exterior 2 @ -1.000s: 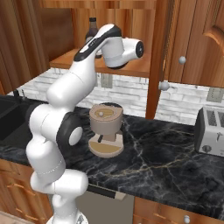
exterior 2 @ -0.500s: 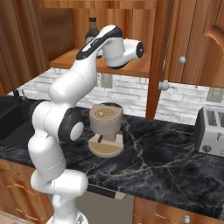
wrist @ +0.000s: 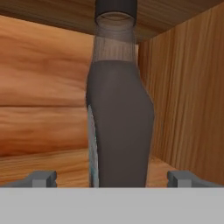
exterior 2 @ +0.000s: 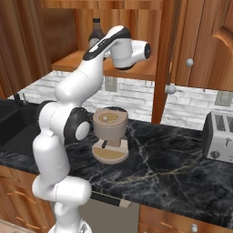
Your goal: Move the oil and vinegar bottle and syrup bottle from the cabinet to the dining counter.
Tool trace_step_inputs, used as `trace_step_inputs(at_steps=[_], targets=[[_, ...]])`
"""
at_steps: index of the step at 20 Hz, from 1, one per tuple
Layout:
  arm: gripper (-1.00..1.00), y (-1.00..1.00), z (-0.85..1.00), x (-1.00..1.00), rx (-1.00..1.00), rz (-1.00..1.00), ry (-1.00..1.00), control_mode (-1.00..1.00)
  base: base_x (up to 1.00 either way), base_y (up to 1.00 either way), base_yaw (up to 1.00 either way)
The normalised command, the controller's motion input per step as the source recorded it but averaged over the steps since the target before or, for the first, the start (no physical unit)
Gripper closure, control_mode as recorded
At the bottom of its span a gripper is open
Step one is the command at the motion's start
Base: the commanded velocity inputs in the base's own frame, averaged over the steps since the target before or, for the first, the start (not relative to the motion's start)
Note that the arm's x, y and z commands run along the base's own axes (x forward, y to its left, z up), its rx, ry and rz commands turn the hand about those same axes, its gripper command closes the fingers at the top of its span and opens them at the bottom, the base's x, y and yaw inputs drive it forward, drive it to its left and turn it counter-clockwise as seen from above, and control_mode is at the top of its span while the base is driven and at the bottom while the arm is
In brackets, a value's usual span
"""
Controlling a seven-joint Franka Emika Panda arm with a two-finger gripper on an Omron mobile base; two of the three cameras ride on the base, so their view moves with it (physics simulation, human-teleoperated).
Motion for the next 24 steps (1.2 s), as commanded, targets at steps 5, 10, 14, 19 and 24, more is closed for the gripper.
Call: trace_step_inputs(at_steps=[5, 10, 14, 19, 24], targets=[[-1.0, 0.0, -0.04, 0.17, 0.0, 0.08, 0.0, -1.0, 0.0, 0.0, 0.0], [-1.0, 0.02, 0.0, 0.04, 0.0, 0.07, 0.0, -1.0, 0.0, 0.0, 0.0], [-1.0, 0.2, 0.0, -0.2, 0.0, 0.05, -0.02, -1.0, 0.0, 0.0, 0.0], [-1.0, 0.44, 0.0, -0.27, 0.0, 0.0, -0.02, -1.0, 0.0, 0.0, 0.0], [1.0, 0.69, 0.0, -0.2, 0.0, 0.0, 0.0, -1.0, 0.0, 0.0, 0.0]])
